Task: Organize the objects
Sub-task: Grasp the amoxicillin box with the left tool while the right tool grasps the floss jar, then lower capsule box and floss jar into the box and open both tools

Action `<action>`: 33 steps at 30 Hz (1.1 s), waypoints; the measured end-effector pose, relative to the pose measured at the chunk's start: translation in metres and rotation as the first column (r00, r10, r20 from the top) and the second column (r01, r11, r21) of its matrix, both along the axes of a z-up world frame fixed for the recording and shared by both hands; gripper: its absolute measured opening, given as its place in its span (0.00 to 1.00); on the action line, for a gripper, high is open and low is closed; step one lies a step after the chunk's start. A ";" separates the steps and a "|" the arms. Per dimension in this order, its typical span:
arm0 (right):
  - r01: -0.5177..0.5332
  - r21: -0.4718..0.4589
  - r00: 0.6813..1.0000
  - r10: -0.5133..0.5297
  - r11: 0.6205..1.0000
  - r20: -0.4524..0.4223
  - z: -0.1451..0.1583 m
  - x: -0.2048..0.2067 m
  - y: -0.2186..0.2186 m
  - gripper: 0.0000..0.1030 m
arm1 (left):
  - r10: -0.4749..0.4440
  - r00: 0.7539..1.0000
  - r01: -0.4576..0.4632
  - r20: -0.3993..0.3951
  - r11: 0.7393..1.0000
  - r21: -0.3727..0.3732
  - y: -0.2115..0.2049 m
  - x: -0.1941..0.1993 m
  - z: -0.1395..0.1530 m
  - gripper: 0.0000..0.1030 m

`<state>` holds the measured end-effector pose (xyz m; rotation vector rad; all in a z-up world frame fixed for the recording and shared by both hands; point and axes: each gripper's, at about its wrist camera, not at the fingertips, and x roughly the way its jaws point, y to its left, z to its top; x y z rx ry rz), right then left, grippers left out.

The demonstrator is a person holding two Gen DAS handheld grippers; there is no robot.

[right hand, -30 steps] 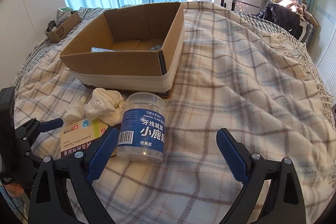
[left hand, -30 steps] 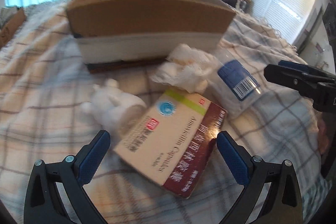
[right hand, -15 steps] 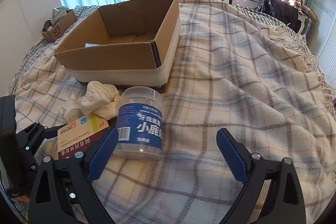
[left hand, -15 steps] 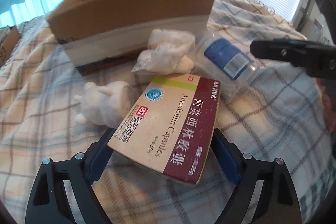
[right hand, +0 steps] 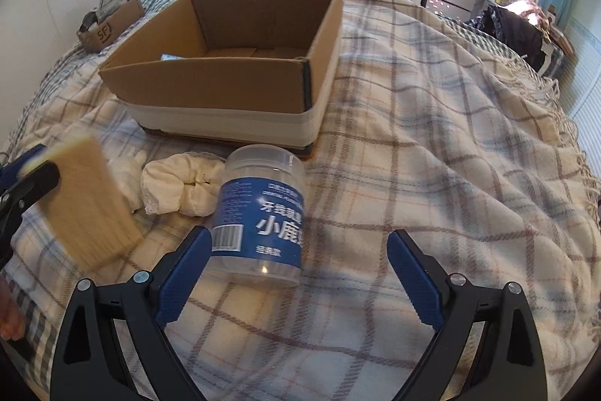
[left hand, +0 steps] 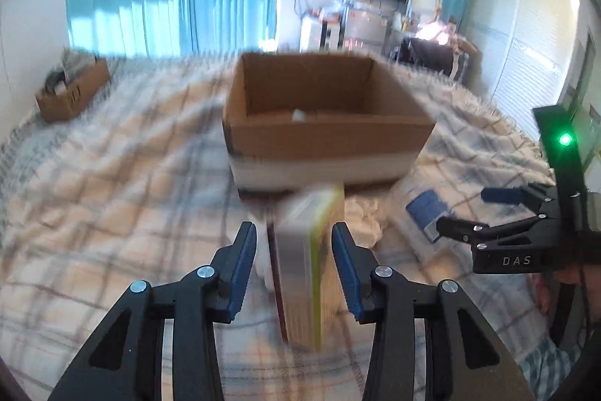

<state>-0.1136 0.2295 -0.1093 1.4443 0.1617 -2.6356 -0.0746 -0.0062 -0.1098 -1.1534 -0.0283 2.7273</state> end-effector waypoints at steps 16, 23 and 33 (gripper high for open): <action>-0.069 -0.012 0.996 0.069 0.998 0.060 -0.023 -0.006 -0.022 0.61 | 0.037 0.994 -0.033 0.103 0.999 -0.041 0.003 -0.014 -0.040 0.80; -0.074 -0.016 0.996 0.075 0.997 0.039 -0.018 0.000 -0.023 0.60 | -0.030 0.995 0.031 0.096 1.000 -0.007 0.012 -0.014 -0.040 0.40; -0.080 0.008 0.992 0.080 0.997 -0.097 0.019 0.029 -0.031 0.60 | -0.029 0.997 0.025 0.065 0.998 0.064 0.008 0.019 -0.005 0.29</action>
